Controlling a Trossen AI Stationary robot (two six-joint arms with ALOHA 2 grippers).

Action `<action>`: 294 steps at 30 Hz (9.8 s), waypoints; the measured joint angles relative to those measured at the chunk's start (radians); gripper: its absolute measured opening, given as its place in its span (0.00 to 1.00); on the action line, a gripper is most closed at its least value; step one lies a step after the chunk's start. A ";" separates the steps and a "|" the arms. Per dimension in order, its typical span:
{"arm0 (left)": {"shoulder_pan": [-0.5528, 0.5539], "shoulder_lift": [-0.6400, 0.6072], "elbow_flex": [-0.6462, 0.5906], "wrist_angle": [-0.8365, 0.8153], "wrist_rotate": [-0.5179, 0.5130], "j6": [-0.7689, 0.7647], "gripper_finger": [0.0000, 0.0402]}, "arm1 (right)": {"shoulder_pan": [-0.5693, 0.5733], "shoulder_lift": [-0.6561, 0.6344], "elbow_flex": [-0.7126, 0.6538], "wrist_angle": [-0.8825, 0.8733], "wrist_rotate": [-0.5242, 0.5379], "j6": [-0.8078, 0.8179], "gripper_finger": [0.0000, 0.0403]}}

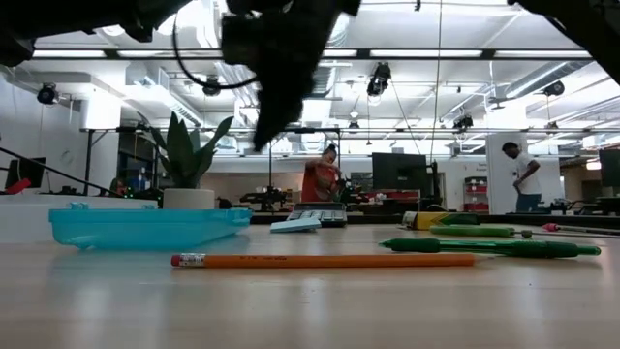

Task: Pack school essentials
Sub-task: Put the yellow pen into the blue supply box, then put the green pen into the blue supply box

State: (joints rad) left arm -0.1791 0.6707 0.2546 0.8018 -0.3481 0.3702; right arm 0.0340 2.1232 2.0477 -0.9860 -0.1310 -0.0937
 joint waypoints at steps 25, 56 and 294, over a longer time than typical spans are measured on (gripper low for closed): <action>0.000 0.152 0.004 0.063 0.000 -0.213 0.36 | 0.123 -0.673 -0.937 0.595 0.178 0.146 0.22; -0.061 0.605 0.655 -1.056 0.267 -1.152 0.36 | 0.125 -1.290 -1.584 1.537 0.228 -0.425 0.16; -0.017 0.652 0.473 -1.842 0.174 -1.838 0.24 | 0.124 -1.447 -1.683 1.560 0.274 -0.535 0.16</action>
State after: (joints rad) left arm -0.1959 1.3228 0.7280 -1.0406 -0.1741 -1.4678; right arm 0.1585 0.6758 0.3645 0.5741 0.1425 -0.6289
